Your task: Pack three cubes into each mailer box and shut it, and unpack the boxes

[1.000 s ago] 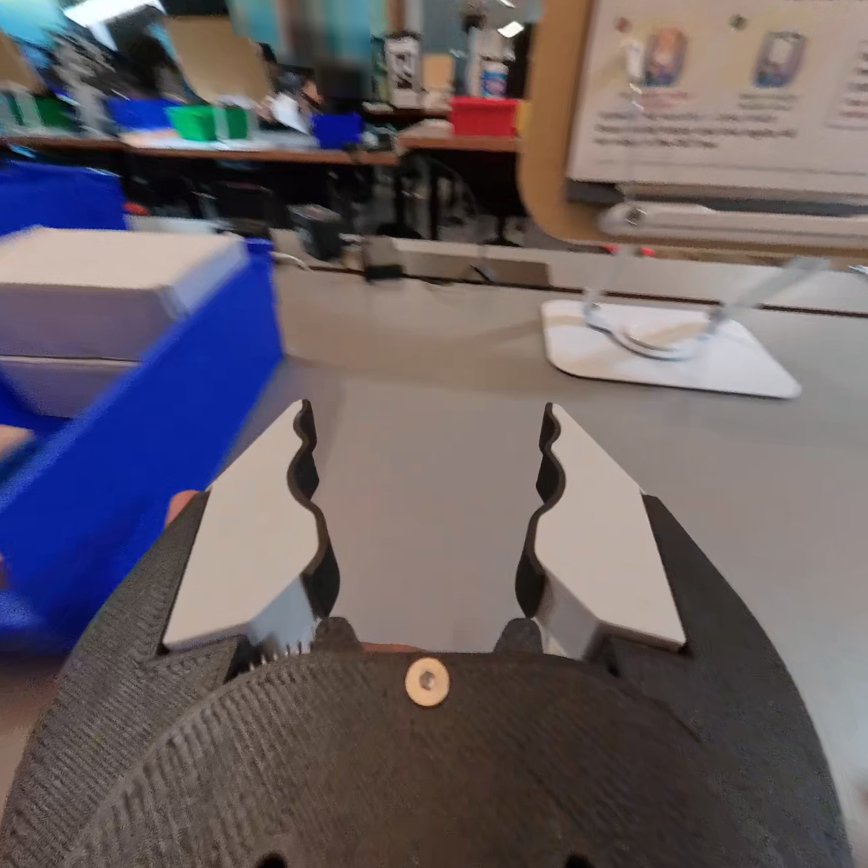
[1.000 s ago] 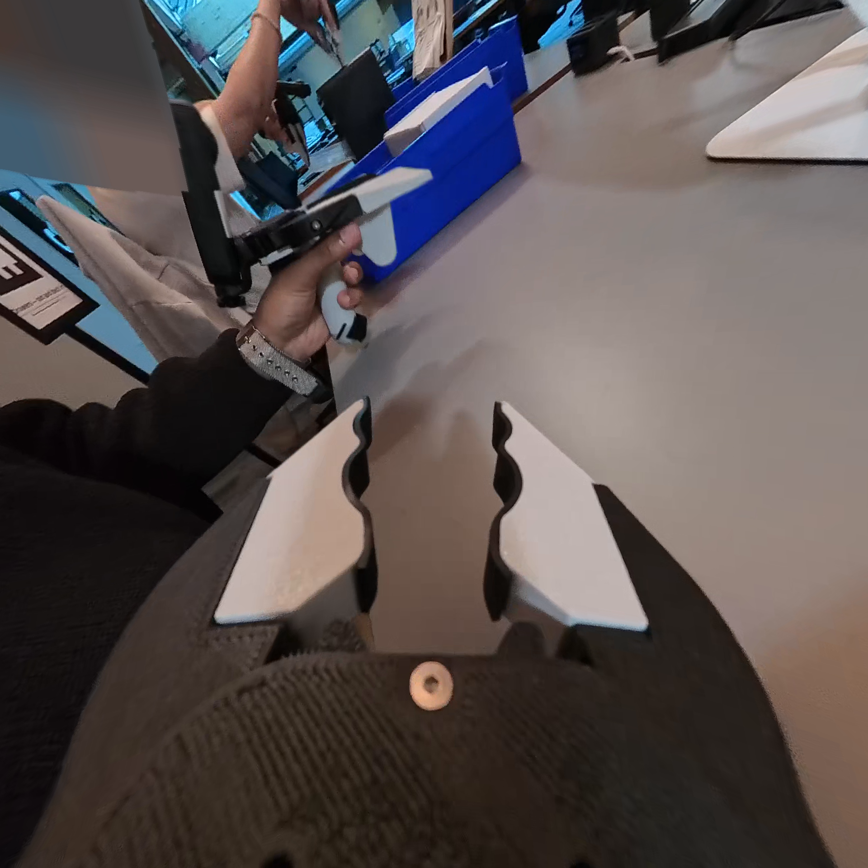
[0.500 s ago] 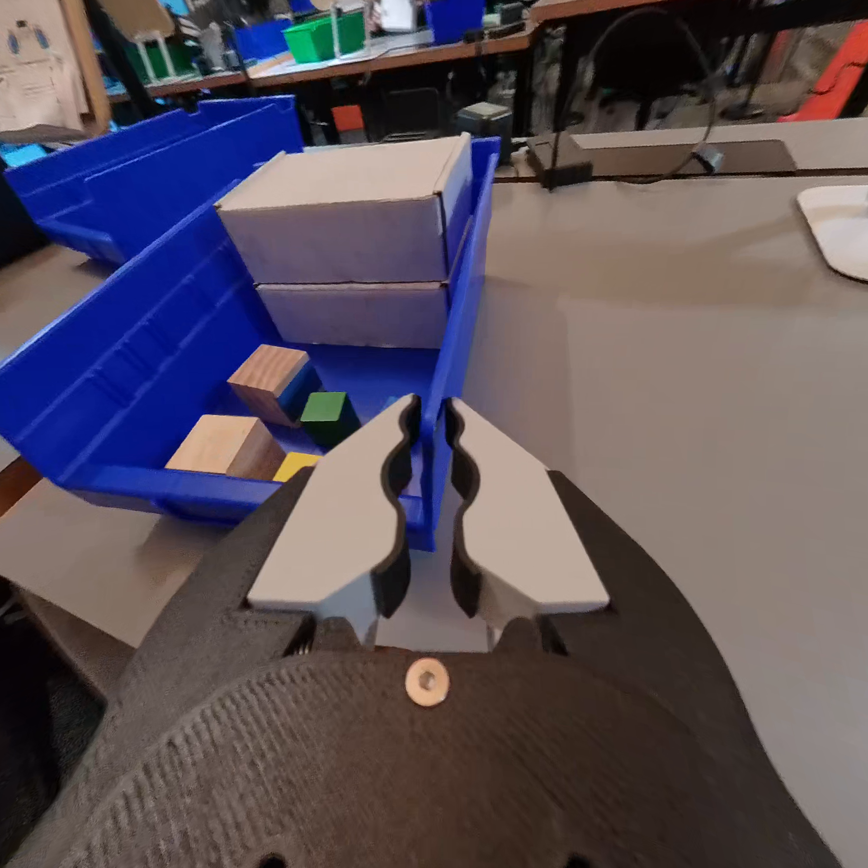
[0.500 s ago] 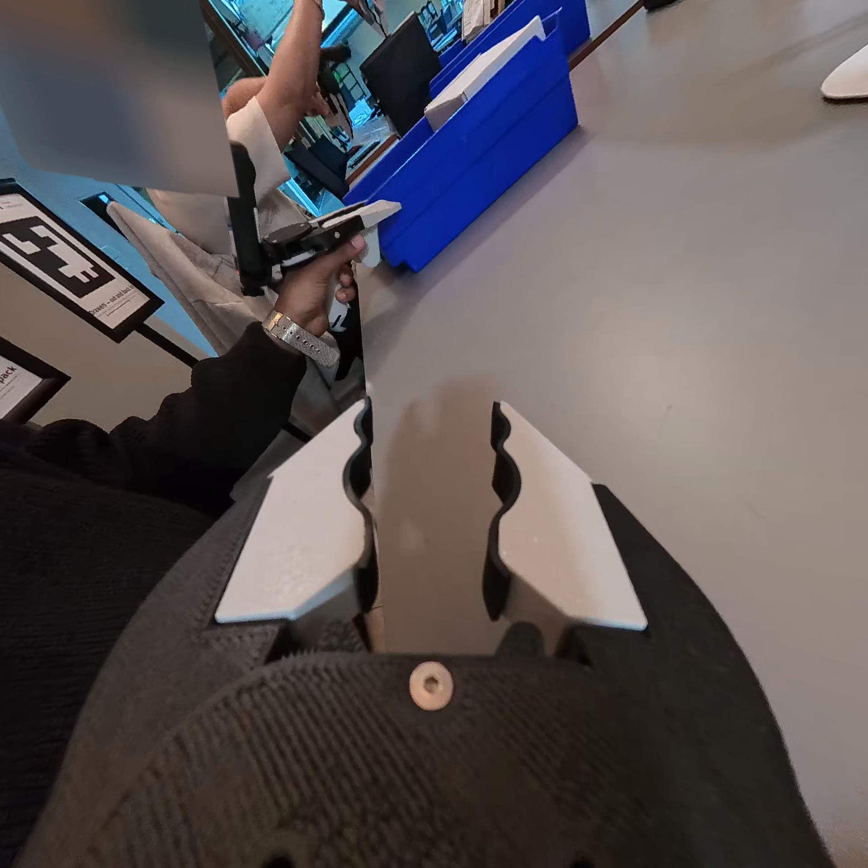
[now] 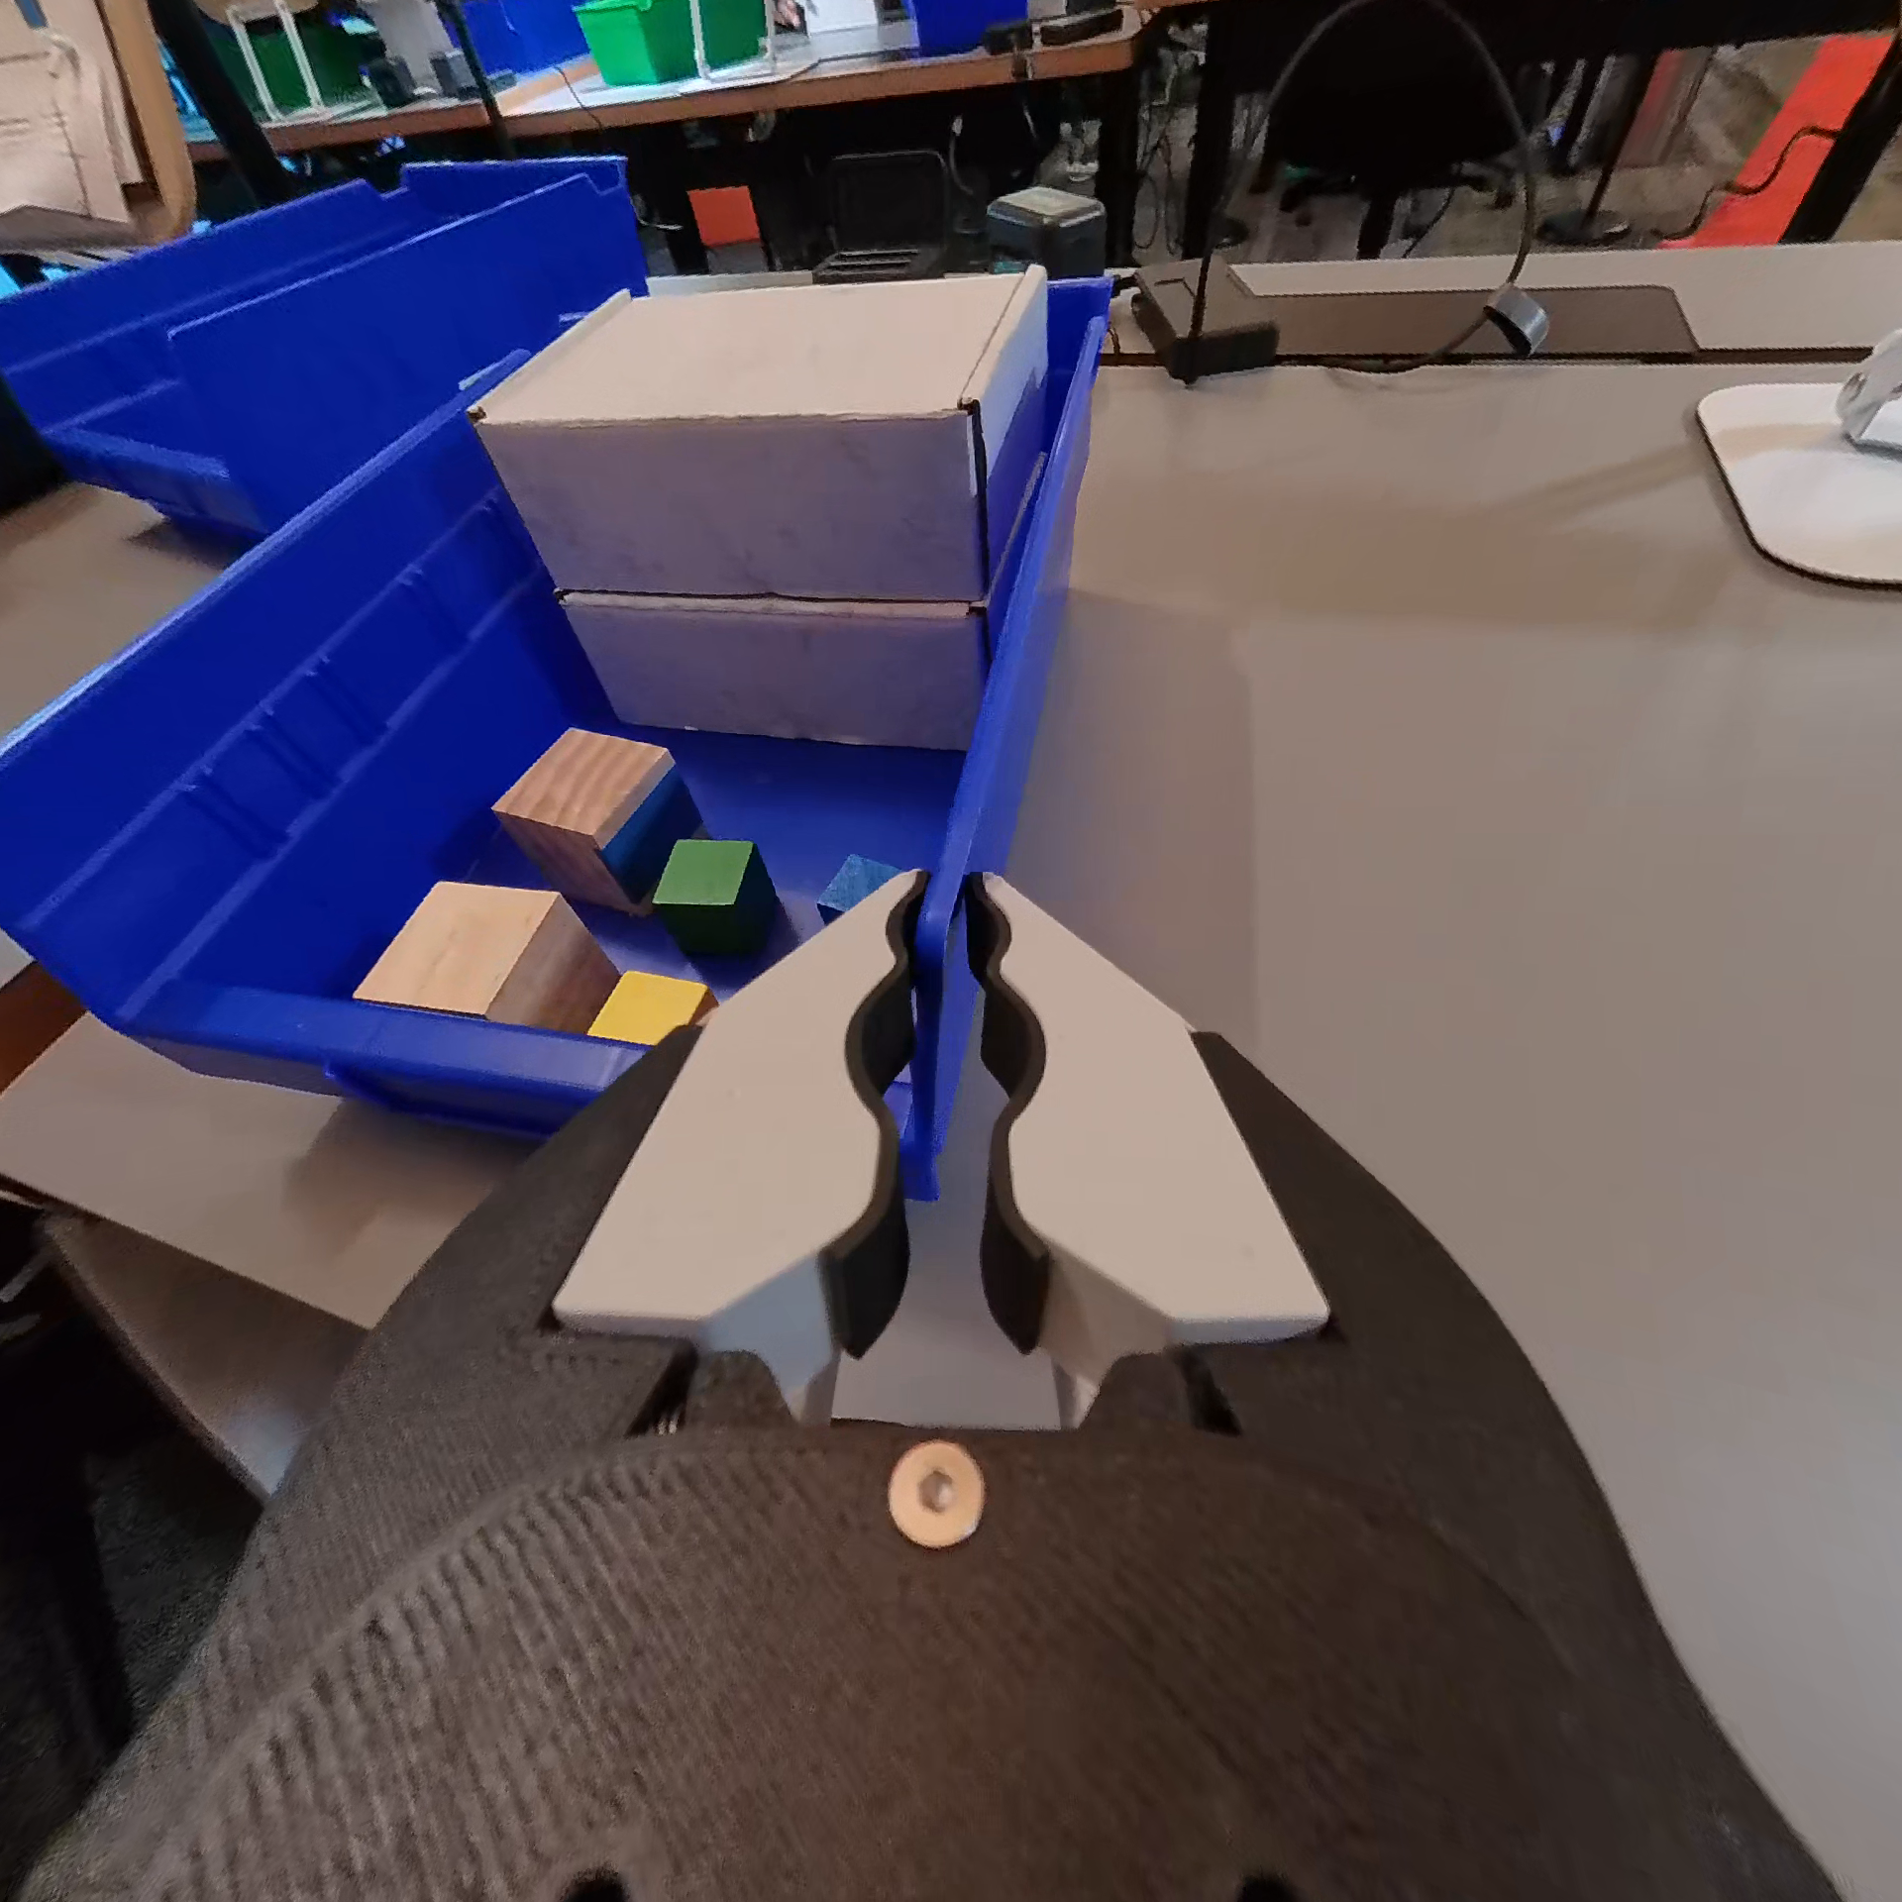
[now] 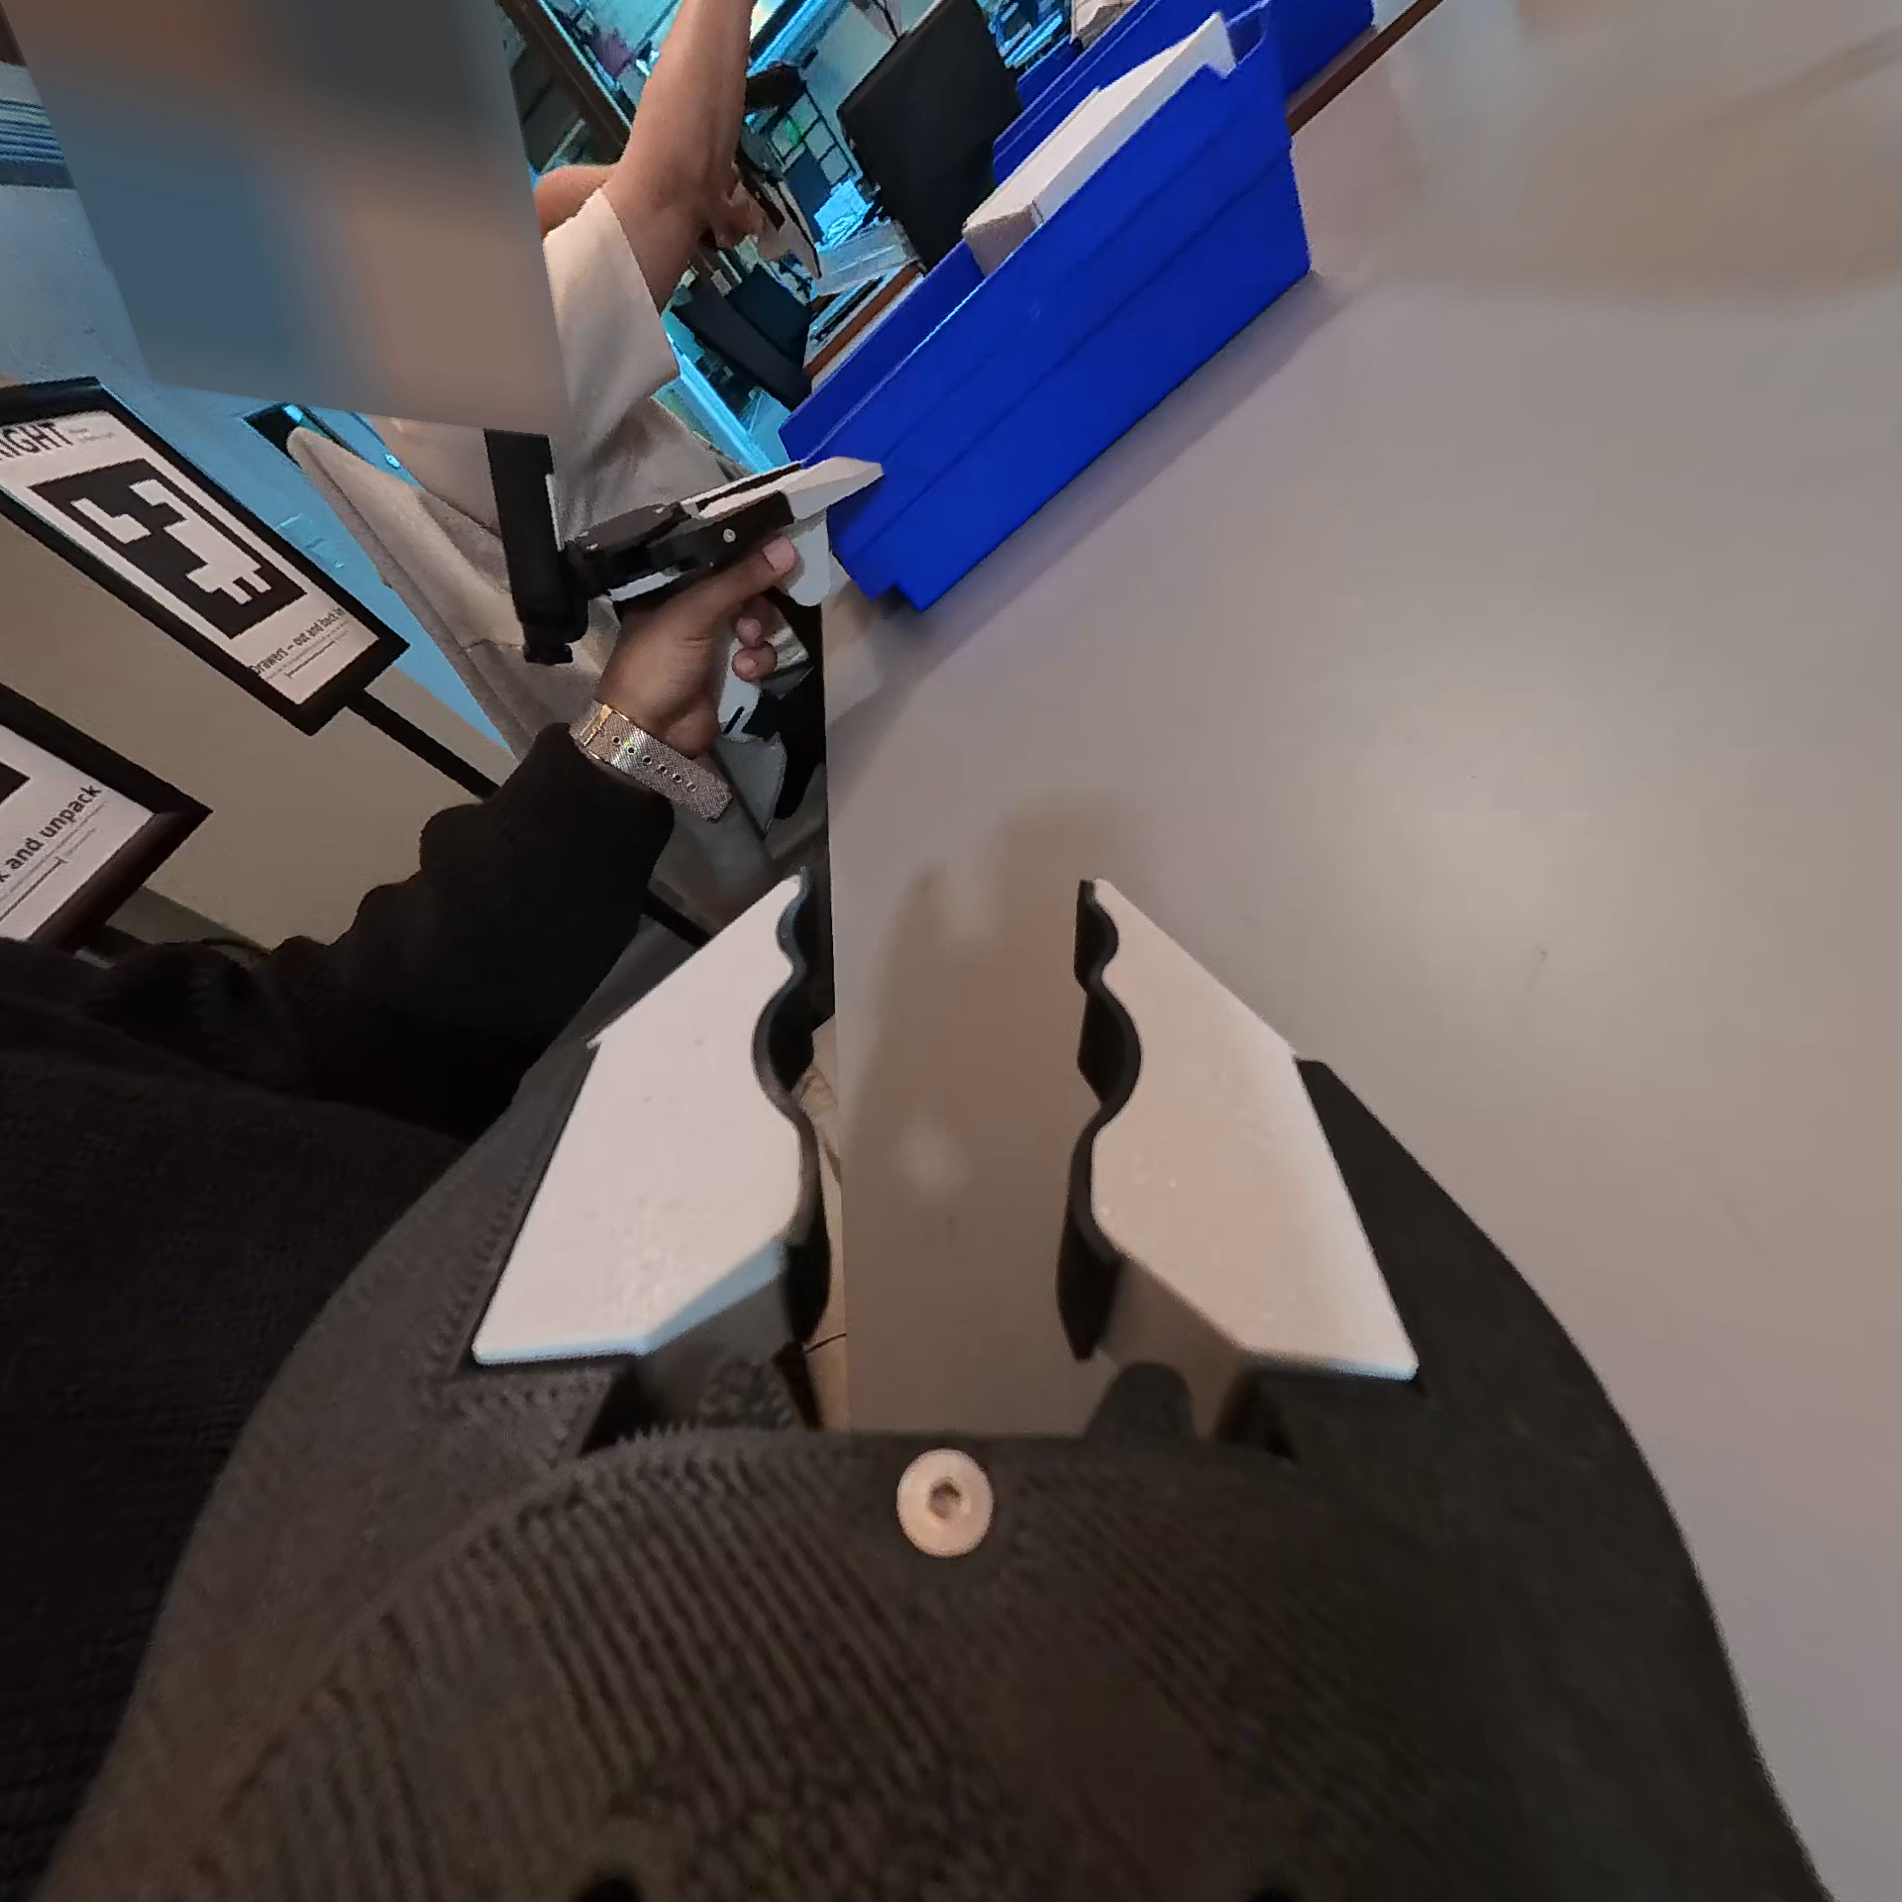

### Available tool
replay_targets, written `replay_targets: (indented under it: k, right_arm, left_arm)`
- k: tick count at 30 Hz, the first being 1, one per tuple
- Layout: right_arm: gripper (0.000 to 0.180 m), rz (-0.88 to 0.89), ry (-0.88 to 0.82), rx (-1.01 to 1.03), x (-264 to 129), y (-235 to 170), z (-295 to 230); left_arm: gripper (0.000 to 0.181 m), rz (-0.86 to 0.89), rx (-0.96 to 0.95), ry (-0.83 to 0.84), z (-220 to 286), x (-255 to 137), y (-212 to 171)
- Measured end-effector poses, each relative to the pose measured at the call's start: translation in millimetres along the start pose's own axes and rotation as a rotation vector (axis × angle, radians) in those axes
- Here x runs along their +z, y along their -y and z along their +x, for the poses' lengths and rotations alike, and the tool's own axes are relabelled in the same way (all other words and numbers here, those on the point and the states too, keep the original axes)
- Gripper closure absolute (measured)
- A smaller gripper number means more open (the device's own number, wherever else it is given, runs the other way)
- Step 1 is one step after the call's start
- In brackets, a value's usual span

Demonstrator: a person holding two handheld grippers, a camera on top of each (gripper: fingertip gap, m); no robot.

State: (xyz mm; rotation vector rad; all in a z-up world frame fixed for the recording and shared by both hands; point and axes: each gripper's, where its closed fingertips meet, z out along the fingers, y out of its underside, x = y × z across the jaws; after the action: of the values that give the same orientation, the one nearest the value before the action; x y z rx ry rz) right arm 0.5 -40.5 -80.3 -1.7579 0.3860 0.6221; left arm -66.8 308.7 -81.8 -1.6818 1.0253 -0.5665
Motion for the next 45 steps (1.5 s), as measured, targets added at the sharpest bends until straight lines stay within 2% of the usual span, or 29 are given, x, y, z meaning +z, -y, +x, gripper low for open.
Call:
replay_targets:
  k: [6,7,9,15,19,22,26,27,29,31,34,37,40,45]
  right_arm:
    - [0.13,-0.026,0.03,0.002,10.5,-0.8,-2.5]
    - [0.13,-0.029,0.034,0.003,11.8,-1.1,-2.7]
    - [0.13,-0.037,0.038,0.005,13.8,-1.7,-2.7]
    - [0.131,-0.024,0.026,0.019,13.0,0.6,2.7]
    - [0.131,0.007,0.025,0.05,8.5,3.9,6.1]
    - [0.131,0.029,0.027,0.07,3.5,5.3,5.2]
    - [0.131,0.043,-0.015,0.058,-6.4,3.3,7.6]
    - [0.131,0.046,-0.029,0.053,-9.1,2.6,8.7]
    - [0.131,0.049,-0.054,0.049,-13.8,0.5,10.6]
    - [0.131,0.054,-0.074,0.054,-17.6,-2.3,11.3]
    - [0.131,0.063,-0.106,0.06,-23.1,-7.2,12.6]
    - [0.131,0.076,-0.149,0.058,-30.5,-10.3,15.6]
    - [0.131,0.095,-0.188,0.062,-38.7,-12.0,19.8]
    - [0.131,0.13,-0.205,0.105,-48.0,-13.8,24.4]
  left_arm:
    - [0.176,0.06,0.008,-0.01,-0.7,-7.7,1.3]
    - [0.167,0.096,0.015,-0.004,-0.6,-11.0,6.8]
    - [0.137,0.167,0.029,0.001,-0.4,-19.5,18.7]
    - [0.095,0.217,-0.188,-0.051,-21.2,-35.5,48.0]
    - [0.075,0.176,-0.253,-0.114,-45.0,-24.1,72.9]
    - [0.074,0.071,-0.151,-0.125,-64.4,6.4,79.6]
    - [0.073,-0.164,0.149,-0.034,-112.2,58.2,64.5]
    - [0.077,-0.232,0.174,-0.064,-115.0,68.9,56.9]
    - [0.077,-0.314,0.115,-0.231,-98.6,82.5,47.1]
    - [0.079,-0.285,0.035,-0.35,-84.9,91.2,55.6]
    - [0.078,-0.208,0.021,-0.353,-91.5,110.7,71.4]
    - [0.078,-0.223,0.165,-0.249,-112.4,135.3,60.9]
    - [0.084,-0.286,0.225,-0.289,-106.4,145.1,47.7]
    - [0.088,-0.219,0.465,-0.222,-108.4,148.5,50.4]
